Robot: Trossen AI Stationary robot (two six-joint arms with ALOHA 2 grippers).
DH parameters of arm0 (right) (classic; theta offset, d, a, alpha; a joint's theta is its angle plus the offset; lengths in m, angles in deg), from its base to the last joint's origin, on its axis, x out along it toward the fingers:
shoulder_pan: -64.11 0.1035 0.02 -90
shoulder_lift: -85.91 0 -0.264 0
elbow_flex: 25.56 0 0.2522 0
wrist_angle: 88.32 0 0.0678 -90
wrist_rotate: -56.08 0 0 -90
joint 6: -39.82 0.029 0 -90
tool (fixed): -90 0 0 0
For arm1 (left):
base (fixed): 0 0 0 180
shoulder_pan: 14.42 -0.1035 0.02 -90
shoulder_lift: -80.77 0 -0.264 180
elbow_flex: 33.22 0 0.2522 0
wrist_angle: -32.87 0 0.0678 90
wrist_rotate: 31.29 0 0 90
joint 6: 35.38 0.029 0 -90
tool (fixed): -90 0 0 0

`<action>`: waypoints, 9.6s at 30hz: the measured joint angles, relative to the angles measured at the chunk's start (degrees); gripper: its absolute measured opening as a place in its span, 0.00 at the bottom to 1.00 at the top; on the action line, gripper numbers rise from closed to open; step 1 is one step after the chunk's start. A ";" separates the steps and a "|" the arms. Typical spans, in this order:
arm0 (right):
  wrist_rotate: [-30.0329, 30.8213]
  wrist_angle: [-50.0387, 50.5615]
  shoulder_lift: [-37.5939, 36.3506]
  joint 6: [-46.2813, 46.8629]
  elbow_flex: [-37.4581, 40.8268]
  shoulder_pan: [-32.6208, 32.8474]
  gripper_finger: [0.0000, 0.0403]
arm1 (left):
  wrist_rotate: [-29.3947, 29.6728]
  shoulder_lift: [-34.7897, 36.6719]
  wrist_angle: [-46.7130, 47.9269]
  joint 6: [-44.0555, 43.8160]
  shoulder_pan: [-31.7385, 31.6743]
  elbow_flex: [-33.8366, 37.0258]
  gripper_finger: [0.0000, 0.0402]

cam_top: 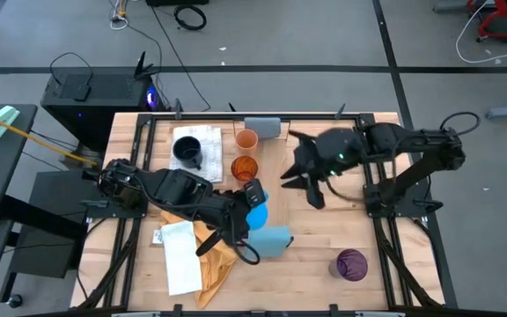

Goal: Stack small to large cups/mugs on shelf
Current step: Put the light blue mug on the shelf

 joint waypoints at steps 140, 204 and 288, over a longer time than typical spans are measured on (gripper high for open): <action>27.61 -2.51 -5.23 -5.74 0.00 -1.38 0.03 | 45.44 2.47 -28.86 -5.09 -0.31 -0.04 0.55; 70.65 -49.42 18.30 35.92 44.89 12.42 0.03 | 57.56 4.83 -15.62 -26.39 -1.34 0.00 0.43; 82.42 -58.02 24.81 42.21 55.60 15.22 0.05 | 55.12 4.79 -15.68 -21.93 -1.32 0.02 0.33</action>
